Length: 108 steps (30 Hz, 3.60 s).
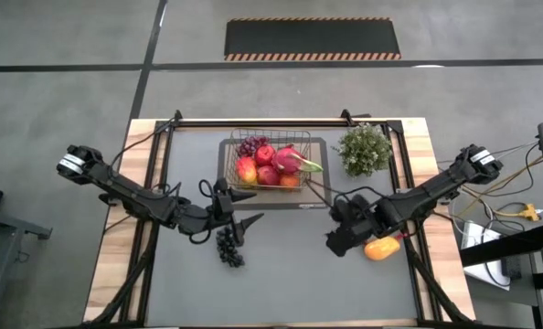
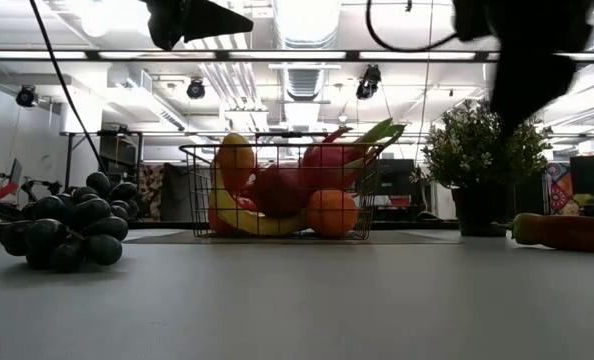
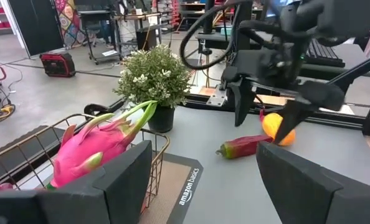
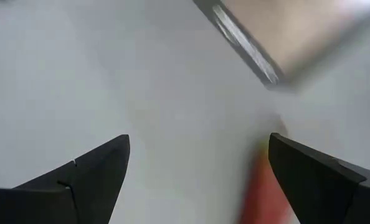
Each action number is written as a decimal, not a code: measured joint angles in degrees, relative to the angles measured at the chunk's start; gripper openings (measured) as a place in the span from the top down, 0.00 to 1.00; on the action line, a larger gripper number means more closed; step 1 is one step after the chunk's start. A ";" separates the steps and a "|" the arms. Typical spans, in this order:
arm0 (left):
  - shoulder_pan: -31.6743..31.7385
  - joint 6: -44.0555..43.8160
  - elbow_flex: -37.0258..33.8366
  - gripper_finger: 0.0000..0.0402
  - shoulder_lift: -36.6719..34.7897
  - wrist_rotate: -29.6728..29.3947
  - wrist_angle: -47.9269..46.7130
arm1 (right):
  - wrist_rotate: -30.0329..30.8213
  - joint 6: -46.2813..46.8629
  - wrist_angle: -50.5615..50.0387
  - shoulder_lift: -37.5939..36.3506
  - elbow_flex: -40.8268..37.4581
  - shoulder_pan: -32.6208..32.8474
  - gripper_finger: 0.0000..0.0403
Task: Build produce basket
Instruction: Put the chili pepper into the wire basket
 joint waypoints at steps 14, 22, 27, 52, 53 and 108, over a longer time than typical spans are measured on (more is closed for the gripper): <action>-0.04 -0.02 0.00 0.33 0.00 0.02 0.11 | -6.58 11.45 -14.83 -0.02 -4.25 0.69 0.10; -0.50 -0.07 0.04 0.33 0.02 0.06 1.43 | -3.74 12.53 -10.81 -0.02 -9.47 0.67 0.10; -0.55 -0.07 -0.26 0.33 0.02 0.07 2.52 | -2.86 11.61 -3.93 -0.01 -12.79 0.67 0.10; -4.92 1.90 -6.87 0.33 6.79 1.36 20.88 | -1.42 9.58 18.63 0.44 -26.09 -2.08 0.54; -5.11 1.99 -6.86 0.33 7.07 1.49 21.07 | -1.21 9.45 19.39 0.71 -26.38 -2.10 0.58; -7.17 10.88 -18.38 0.33 -6.29 9.38 28.07 | 2.84 -65.45 118.70 24.39 -12.35 -13.73 0.72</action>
